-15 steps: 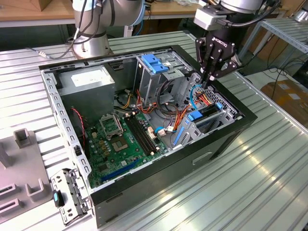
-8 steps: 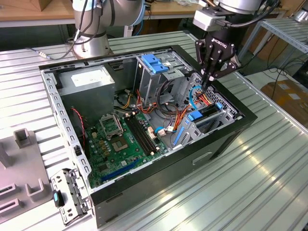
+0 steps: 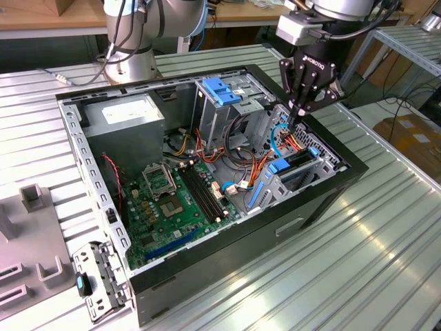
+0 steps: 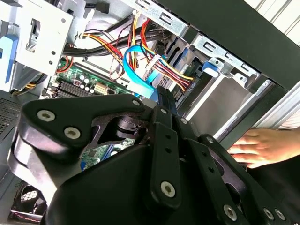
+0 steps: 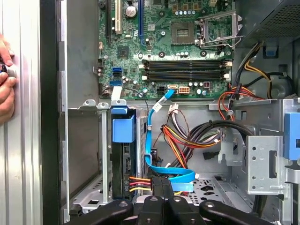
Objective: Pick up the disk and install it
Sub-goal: 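Insert the second disk wire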
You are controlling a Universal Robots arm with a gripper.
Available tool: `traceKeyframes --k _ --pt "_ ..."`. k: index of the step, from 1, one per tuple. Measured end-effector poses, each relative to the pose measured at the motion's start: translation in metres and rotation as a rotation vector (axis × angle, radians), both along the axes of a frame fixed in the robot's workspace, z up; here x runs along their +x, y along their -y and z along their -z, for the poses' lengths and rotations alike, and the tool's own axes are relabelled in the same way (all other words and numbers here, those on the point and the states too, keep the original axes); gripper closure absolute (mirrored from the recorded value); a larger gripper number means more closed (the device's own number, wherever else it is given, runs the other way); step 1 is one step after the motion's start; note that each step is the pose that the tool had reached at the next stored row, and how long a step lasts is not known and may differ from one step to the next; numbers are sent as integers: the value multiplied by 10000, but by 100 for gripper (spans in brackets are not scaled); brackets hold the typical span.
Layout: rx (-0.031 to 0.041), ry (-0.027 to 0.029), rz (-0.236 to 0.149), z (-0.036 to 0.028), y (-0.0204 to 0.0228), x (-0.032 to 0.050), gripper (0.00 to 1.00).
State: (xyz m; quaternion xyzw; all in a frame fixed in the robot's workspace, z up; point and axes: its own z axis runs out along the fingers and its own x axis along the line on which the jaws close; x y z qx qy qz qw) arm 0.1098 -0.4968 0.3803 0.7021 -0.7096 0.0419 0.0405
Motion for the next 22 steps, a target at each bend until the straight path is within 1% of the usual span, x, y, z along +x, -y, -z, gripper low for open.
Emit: traceKeyframes --k 1,2,3,7,8,9,12,14,15,16,17,19,22 --pt "-26 0 1 7 0 0 83" --pt "-38 0 0 15 0 0 83" --pt "-54 0 1 25 0 0 76" --pt "-102 0 1 62 0 1 76" --pt "-111 0 1 70 0 2 78" --pt "-118 0 1 79 0 2 84" --pt "-119 1 0 88 1 2 84" --pt "-109 3 1 96 16 2 84" --pt "-79 7 1 99 31 2 84" --pt "-30 14 0 102 54 2 84" --pt "31 19 -1 107 88 1 84" --pt "210 28 -12 120 178 -3 84" --pt "419 29 -21 134 266 -8 84"
